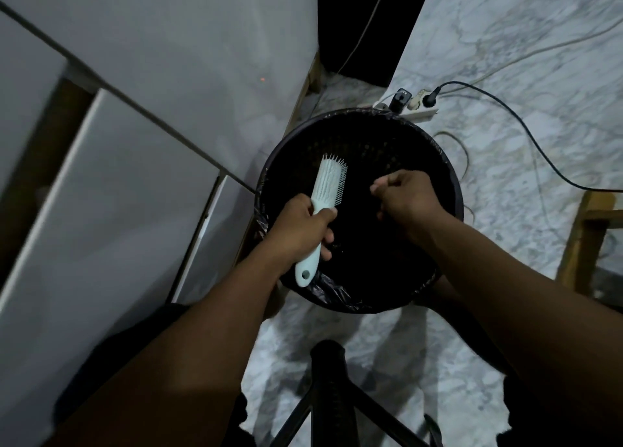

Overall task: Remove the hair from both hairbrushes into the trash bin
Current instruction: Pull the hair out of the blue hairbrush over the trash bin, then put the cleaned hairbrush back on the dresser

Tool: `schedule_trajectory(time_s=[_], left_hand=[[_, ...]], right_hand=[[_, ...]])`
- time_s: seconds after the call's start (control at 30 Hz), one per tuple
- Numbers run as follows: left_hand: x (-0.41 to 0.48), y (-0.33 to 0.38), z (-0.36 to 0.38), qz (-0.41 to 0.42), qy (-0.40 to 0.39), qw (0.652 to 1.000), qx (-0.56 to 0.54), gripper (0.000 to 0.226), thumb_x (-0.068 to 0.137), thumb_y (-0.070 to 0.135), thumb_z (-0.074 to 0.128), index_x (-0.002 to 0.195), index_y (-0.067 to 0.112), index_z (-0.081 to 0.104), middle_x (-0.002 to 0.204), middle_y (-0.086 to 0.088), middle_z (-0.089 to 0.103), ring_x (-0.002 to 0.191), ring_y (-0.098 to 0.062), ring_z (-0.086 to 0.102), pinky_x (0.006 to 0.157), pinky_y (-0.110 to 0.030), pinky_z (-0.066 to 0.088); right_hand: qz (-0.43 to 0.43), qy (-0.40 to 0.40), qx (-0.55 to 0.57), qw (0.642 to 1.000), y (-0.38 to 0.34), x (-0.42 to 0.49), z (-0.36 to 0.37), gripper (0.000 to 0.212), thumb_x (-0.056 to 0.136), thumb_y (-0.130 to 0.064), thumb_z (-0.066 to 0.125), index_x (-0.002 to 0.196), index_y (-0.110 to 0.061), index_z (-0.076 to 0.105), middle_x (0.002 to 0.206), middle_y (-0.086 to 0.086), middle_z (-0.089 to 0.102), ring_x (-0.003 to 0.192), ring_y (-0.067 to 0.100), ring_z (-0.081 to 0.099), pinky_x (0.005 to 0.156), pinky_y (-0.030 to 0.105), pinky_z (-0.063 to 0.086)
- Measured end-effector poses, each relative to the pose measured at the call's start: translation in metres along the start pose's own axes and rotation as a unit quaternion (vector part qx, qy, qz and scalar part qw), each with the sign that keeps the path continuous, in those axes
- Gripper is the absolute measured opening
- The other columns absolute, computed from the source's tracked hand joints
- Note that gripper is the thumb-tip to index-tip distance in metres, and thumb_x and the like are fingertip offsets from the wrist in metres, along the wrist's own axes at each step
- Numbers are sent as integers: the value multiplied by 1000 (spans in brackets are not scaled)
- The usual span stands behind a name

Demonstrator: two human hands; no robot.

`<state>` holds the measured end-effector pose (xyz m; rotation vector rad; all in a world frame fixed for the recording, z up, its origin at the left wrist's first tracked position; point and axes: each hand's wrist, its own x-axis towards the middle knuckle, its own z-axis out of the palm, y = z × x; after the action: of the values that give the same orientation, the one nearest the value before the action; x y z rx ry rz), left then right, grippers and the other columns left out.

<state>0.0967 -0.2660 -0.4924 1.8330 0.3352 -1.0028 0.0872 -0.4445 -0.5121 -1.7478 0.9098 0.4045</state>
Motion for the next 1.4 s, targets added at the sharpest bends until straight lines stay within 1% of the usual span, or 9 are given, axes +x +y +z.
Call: schedule_trajectory(time_s=[0.2, 0.37, 0.43, 0.53, 0.63, 0.83, 0.93, 1.07, 1.4], left_hand=[[-48, 19, -18, 30, 87, 994, 63, 31, 90, 30, 74, 73, 14, 53, 67, -5, 67, 42, -20, 66, 51, -27, 47], [-123, 79, -29, 116, 134, 982, 67, 34, 79, 25, 85, 81, 20, 51, 81, -6, 66, 42, -21, 67, 38, -24, 44], [-160, 106, -34, 158, 164, 971, 76, 39, 77, 25, 86, 83, 21, 48, 84, -4, 66, 40, -21, 66, 38, -23, 44], [-218, 143, -45, 217, 209, 947, 110, 41, 74, 34, 87, 85, 20, 50, 84, -5, 71, 44, -20, 69, 42, -24, 50], [-277, 173, -58, 273, 255, 918, 132, 46, 64, 47, 87, 82, 22, 53, 88, -8, 73, 60, -28, 74, 63, -42, 63], [-398, 211, -89, 367, 323, 863, 129, 40, 77, 35, 84, 97, 13, 58, 84, -2, 67, 50, -23, 73, 60, -40, 63], [-439, 212, -112, 380, 369, 836, 144, 40, 77, 43, 79, 101, 18, 59, 93, -1, 70, 57, -22, 75, 73, -43, 63], [-479, 202, -148, 371, 435, 806, 156, 45, 74, 47, 72, 109, 20, 63, 108, -3, 70, 92, -22, 68, 79, -32, 52], [-520, 150, -226, 313, 503, 801, 81, 41, 61, 43, 68, 94, 21, 58, 90, -4, 72, 75, -26, 73, 79, -42, 60]], right_hand=[[-88, -43, -187, 977, -38, -43, -22, 10, 85, -20, 75, 81, -11, 72, 79, 2, 66, 83, 18, 62, 73, 24, 43], [-186, -22, -282, 941, -114, -108, -58, 29, 86, -30, 70, 96, -3, 74, 100, 14, 74, 90, 26, 67, 71, 26, 43], [-215, -11, -278, 936, -148, -142, -78, 31, 86, -29, 71, 107, -5, 71, 112, 13, 71, 100, 28, 65, 78, 28, 45], [-270, -1, -264, 926, -193, -198, -109, 34, 87, -25, 70, 111, 0, 67, 111, 25, 68, 83, 26, 60, 69, 30, 43], [-325, 32, -257, 909, -231, -261, -132, 44, 89, -26, 70, 115, 9, 64, 118, 31, 65, 95, 37, 64, 79, 39, 52], [-406, 58, -206, 888, -286, -368, -148, 31, 82, -31, 72, 105, -11, 67, 107, 10, 72, 92, 25, 68, 84, 39, 57], [-447, 68, -217, 865, -309, -416, -143, 43, 83, -37, 72, 119, -16, 62, 121, 5, 63, 107, 23, 61, 88, 33, 49], [-497, 54, -222, 837, -335, -460, -126, 46, 84, -38, 72, 123, -17, 60, 127, 6, 60, 110, 22, 59, 92, 35, 49], [-537, -4, -244, 807, -373, -512, -42, 45, 84, -41, 71, 122, -21, 58, 122, 5, 64, 111, 23, 59, 91, 34, 46]])
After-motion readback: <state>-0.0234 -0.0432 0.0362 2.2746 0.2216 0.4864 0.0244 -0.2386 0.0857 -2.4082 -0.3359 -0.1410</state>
